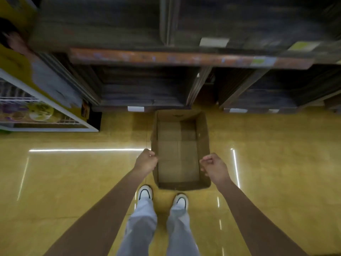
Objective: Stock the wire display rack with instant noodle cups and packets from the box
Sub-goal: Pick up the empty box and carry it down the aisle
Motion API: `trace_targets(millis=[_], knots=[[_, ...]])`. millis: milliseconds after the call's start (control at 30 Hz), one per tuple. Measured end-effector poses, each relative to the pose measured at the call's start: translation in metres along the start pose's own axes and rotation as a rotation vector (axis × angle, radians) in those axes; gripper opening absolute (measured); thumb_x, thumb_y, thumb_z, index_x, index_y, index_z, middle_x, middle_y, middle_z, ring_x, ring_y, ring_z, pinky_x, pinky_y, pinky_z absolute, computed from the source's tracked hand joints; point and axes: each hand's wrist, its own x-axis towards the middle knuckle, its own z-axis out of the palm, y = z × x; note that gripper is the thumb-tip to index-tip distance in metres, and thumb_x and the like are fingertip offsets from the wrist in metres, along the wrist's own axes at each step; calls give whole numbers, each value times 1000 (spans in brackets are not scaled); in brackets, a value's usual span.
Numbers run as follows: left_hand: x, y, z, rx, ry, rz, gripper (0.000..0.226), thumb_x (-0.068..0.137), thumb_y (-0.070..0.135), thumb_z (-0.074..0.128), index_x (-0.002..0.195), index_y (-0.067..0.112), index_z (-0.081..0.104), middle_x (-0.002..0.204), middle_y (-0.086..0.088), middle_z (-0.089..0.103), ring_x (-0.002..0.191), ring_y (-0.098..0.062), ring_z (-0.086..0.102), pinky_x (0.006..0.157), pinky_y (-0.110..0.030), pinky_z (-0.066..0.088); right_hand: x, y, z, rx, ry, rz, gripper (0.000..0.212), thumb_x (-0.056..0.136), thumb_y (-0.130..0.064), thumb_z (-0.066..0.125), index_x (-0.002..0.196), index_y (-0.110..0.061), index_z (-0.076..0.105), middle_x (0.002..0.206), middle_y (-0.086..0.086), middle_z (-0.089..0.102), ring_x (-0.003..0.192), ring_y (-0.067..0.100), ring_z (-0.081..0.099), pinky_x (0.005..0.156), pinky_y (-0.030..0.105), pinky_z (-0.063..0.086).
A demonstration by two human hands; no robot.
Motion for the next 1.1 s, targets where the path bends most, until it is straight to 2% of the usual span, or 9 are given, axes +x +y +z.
trace_targets(millis=[133,233,333,400,533,600,767,933,1100], knots=[[115,-54,41,52,23,-93,35,88,24,61,118,10,49,123,-18,57,113,-34,56,98,-41,47,110,69,39,-58,-37,64,21,89,-11,59,73,-24,54,79,0,62,82,22,61,83,38,51],[197,-85,72,137,75,-90,27,88,22,60,111,11,50,113,-15,60,107,-31,58,94,-41,49,191,119,63,-188,-89,65,12,92,-15,55,81,-16,59,91,8,63,91,28,62,88,41,50],[263,-103,97,302,146,-75,22,88,18,59,106,10,50,111,-14,56,102,-30,57,75,-29,48,253,158,79,-282,-62,82,18,92,-19,57,75,-25,55,98,11,64,104,33,62,89,36,48],[294,-110,110,398,228,-54,36,88,19,57,121,6,49,123,-16,49,110,-32,52,82,-33,48,280,172,85,-409,-60,60,7,93,-20,55,95,-18,61,113,12,62,112,30,57,90,30,44],[328,-117,121,624,550,34,61,84,21,62,133,-1,32,135,-22,31,125,-39,32,103,-41,34,315,186,94,-581,221,-93,59,88,-22,61,138,-6,32,140,17,31,128,32,33,104,39,33],[343,-125,119,564,555,-54,66,85,24,64,135,-3,30,136,-24,35,126,-38,34,104,-41,33,330,196,101,-492,233,13,75,86,-24,64,145,-7,19,142,17,32,130,34,33,105,42,33],[317,-142,110,604,479,-40,28,94,20,49,102,-1,67,107,-24,65,104,-39,59,82,-38,47,330,186,100,-508,232,173,36,91,-6,51,126,2,51,127,22,55,121,34,51,98,36,43],[235,-127,66,579,551,-76,29,93,19,50,102,-2,67,105,-28,64,102,-43,59,82,-41,47,270,131,86,-621,186,-3,30,92,0,43,113,0,65,116,18,63,110,30,60,80,27,46],[142,-98,25,370,669,-145,35,98,19,39,118,-6,52,118,-27,58,111,-41,54,89,-41,43,190,72,66,-610,113,-131,31,92,-1,42,117,4,60,121,21,58,113,32,57,85,31,47]])
